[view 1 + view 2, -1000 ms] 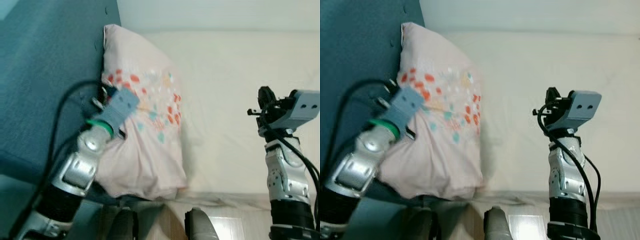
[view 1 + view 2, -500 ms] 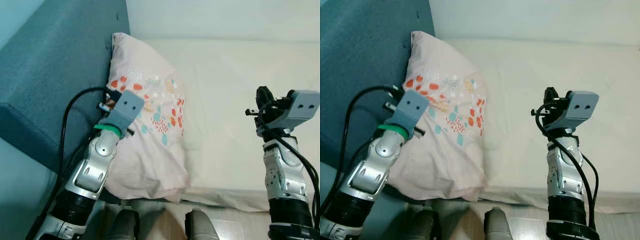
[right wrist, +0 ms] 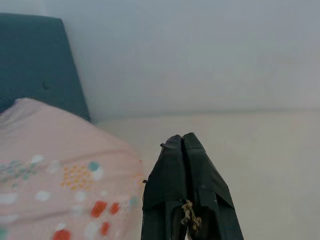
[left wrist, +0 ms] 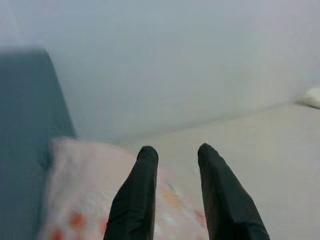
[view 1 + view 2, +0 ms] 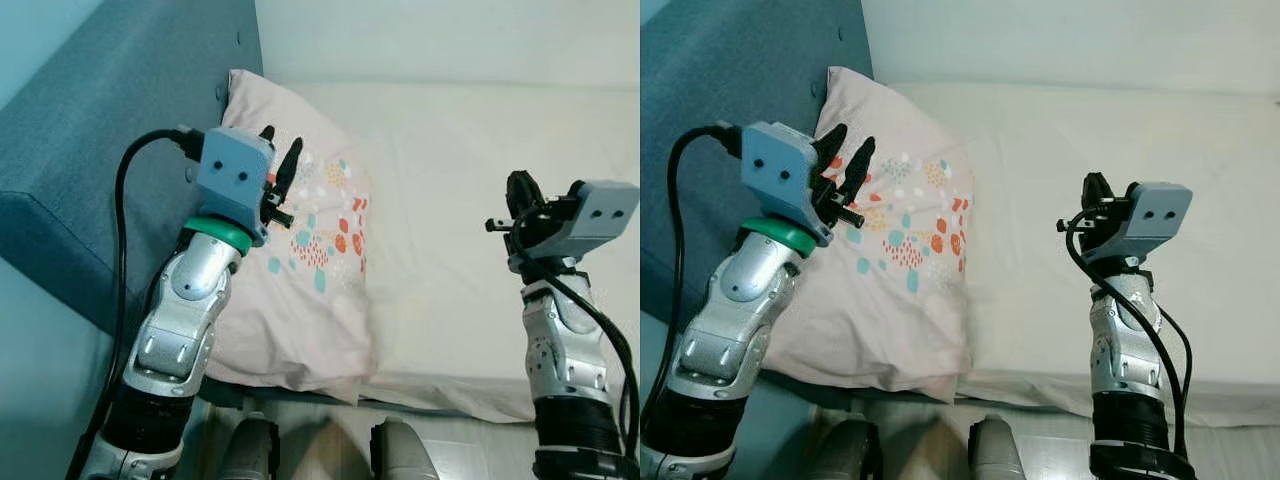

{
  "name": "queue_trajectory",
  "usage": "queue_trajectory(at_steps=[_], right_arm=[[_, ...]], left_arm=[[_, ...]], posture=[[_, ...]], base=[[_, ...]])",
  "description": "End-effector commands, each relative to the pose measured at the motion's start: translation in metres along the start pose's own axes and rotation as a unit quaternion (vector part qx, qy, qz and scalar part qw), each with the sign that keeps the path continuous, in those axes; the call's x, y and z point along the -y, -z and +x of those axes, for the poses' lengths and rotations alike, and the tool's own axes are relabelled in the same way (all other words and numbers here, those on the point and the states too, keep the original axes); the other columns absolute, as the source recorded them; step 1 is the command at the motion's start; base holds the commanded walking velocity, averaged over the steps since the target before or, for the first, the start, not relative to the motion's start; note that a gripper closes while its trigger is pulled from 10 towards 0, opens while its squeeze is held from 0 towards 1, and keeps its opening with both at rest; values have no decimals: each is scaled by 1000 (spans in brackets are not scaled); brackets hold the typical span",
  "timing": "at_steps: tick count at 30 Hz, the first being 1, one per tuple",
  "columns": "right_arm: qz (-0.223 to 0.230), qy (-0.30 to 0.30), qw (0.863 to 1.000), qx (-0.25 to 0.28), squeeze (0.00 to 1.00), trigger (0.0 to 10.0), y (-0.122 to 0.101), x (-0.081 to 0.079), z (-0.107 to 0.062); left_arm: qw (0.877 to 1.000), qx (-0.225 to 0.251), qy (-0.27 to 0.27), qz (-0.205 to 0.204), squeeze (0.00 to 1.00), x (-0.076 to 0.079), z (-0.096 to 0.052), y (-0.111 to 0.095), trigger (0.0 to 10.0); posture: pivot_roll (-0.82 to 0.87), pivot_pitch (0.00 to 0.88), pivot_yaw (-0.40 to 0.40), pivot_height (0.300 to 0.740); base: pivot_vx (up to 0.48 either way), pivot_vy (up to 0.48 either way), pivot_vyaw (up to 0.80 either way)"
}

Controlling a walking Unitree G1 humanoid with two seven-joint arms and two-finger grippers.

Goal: Clean up the room

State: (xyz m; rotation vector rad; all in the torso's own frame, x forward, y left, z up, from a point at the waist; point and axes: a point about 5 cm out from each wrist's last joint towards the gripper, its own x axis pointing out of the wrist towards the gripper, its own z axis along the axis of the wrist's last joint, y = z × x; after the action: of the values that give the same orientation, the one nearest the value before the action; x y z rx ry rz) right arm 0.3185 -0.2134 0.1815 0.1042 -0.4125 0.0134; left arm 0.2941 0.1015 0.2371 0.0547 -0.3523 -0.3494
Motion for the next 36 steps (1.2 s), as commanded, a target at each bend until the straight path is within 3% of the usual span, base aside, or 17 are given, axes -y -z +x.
queue_trajectory(at_steps=[1,6,9,15,28,36], right_arm=[[11,-1,1000,-17,0,10000,8,-7,-7],[52,16,998,-37,0,10000,21,-17,-19],[86,50,992,-84,0,10000,41,-29,-33],[60,-1,996,-59,0,10000,36,-41,-33],[54,5,996,-66,0,10000,40,-43,-33],[52,9,996,-74,0,10000,46,-43,-36]], left_arm=[[999,-32,1,-7,0,2,-7,12,10000],[998,-60,-22,7,0,0,-16,29,10000],[995,-87,-45,14,0,-6,-24,47,10000],[995,-85,-49,11,0,-10,-19,45,10000],[996,-71,-46,2,0,-9,-10,39,10000],[994,-95,-53,-13,0,-9,-11,50,10000]], posture=[[31,114,56,661],[28,97,51,661],[29,79,48,661],[22,75,51,675],[26,61,49,718],[22,50,53,740]], base=[[0,0,0],[0,0,0],[0,0,0],[0,0,0],[0,0,0],[0,0,0]])
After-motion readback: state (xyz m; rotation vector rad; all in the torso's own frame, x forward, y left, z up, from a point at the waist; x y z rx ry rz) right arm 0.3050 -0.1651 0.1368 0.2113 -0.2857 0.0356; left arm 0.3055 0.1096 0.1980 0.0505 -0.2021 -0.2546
